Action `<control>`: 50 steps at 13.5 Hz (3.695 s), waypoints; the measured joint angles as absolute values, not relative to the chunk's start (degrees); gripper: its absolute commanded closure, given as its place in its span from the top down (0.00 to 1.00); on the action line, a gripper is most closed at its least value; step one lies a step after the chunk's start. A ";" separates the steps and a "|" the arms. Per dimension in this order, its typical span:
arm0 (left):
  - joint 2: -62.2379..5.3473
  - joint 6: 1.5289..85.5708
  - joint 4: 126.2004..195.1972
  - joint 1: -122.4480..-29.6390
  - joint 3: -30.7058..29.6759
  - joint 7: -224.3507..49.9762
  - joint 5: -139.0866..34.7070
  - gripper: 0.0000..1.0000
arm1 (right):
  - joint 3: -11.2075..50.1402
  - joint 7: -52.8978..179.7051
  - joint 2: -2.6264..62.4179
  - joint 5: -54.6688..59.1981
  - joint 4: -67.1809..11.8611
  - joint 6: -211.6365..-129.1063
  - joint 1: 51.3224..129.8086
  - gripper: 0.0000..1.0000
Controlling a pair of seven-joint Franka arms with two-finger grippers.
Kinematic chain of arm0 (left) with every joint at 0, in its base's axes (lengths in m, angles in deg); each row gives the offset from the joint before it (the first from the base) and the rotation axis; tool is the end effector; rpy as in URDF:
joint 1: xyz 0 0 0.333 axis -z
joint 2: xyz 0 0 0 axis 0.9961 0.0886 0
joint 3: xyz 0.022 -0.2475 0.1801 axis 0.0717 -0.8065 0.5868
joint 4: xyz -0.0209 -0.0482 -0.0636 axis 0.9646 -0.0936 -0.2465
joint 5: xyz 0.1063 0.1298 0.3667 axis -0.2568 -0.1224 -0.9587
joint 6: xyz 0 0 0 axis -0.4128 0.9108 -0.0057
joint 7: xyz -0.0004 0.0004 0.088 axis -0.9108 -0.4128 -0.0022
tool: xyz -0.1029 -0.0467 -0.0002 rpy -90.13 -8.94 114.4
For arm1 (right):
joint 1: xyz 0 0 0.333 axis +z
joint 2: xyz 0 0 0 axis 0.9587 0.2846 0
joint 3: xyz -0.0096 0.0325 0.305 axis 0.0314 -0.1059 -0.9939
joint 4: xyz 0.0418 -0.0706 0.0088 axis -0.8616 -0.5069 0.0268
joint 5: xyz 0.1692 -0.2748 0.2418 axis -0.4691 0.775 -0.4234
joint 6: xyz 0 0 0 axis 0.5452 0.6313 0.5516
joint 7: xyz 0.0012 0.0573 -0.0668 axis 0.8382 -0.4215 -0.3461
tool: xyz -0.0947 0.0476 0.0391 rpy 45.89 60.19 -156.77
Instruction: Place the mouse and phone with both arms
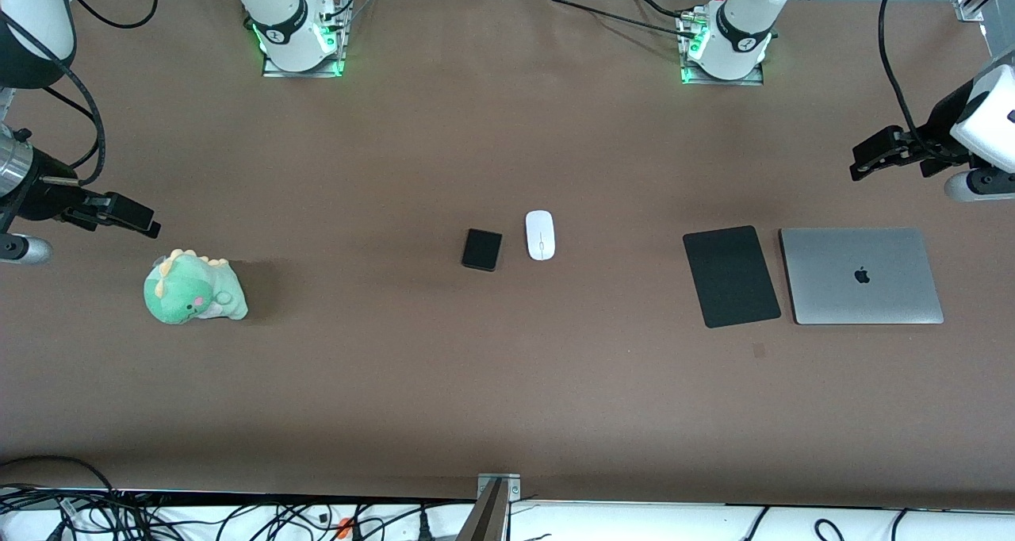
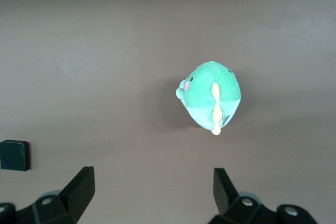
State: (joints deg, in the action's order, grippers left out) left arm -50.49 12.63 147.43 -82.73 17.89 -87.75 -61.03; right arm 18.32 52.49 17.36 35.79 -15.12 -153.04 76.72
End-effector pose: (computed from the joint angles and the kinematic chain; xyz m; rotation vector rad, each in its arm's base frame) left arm 0.5757 -0.0207 0.5991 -3.1340 -0.1364 0.1057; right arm 0.6312 -0.0018 0.5391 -3.0900 0.1970 -0.0194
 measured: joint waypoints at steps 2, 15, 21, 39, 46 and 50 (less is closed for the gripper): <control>-50.42 13.08 147.44 -82.73 17.89 -87.73 -61.03 1.00 | 18.32 52.49 17.35 35.79 -15.11 -152.65 76.72 1.00; -49.90 14.18 147.44 -82.91 18.06 -87.68 -61.03 1.00 | 18.27 52.52 17.35 35.80 -15.11 -150.25 76.89 1.00; -50.05 14.19 147.43 -84.54 18.39 -87.68 -61.03 1.00 | 18.24 52.52 17.35 36.08 -15.11 -148.79 78.19 1.00; -51.78 13.24 147.41 -85.71 17.79 -87.65 -61.03 1.00 | 18.24 52.52 17.32 36.35 -15.11 -148.62 78.19 1.00; -51.87 12.67 147.42 -85.47 14.73 -87.76 -61.02 1.00 | 18.23 52.45 17.28 36.35 -15.11 -148.40 78.36 1.00; -51.15 11.95 147.48 -85.30 12.48 -87.84 -61.02 1.00 | 18.23 52.34 17.28 36.35 -15.11 -148.39 78.58 1.00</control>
State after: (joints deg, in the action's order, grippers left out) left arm -51.15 11.95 147.48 -85.30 12.48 -87.84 -61.02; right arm 18.23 52.34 17.28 36.35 -15.11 -148.39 78.58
